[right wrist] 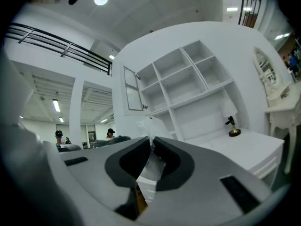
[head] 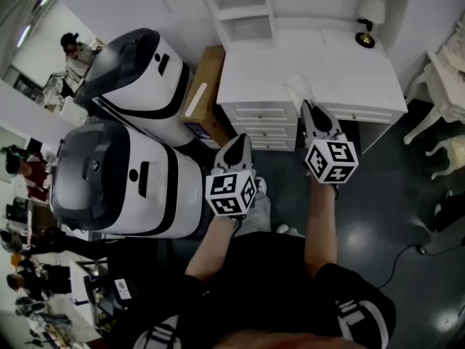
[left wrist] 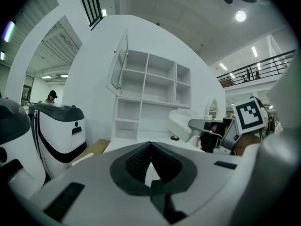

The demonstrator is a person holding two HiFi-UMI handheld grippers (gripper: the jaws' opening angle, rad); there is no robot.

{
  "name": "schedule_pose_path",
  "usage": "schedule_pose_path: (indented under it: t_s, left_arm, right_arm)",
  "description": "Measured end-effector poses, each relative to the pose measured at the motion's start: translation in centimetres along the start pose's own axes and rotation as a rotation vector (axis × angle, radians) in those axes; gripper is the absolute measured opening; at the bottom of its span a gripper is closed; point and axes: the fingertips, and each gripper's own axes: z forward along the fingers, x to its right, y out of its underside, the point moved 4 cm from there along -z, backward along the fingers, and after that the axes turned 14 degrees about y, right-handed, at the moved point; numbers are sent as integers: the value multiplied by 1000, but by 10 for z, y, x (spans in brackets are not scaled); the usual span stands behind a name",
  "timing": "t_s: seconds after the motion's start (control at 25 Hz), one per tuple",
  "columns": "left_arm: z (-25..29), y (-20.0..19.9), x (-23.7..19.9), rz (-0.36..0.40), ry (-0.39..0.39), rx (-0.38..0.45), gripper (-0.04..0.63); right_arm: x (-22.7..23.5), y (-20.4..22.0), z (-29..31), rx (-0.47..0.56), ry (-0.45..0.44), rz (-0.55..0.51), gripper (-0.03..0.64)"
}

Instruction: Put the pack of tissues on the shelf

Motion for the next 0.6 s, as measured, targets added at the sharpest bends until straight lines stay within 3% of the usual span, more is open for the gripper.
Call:
schedule_pose_path:
  t_s: [0.2,0.44,0.6]
  left_arm:
    - [27,-5,-8,2,57,1,11]
    - [52,-11,-29,-15,62,5,11]
    - [66,3,-54,-32,23,-52,11]
  right_arm:
    - [4,-2,25,7,9,9,38]
    - [13,16,55,-49,24,23,38]
    - [13,34,79,-95,34,1,38]
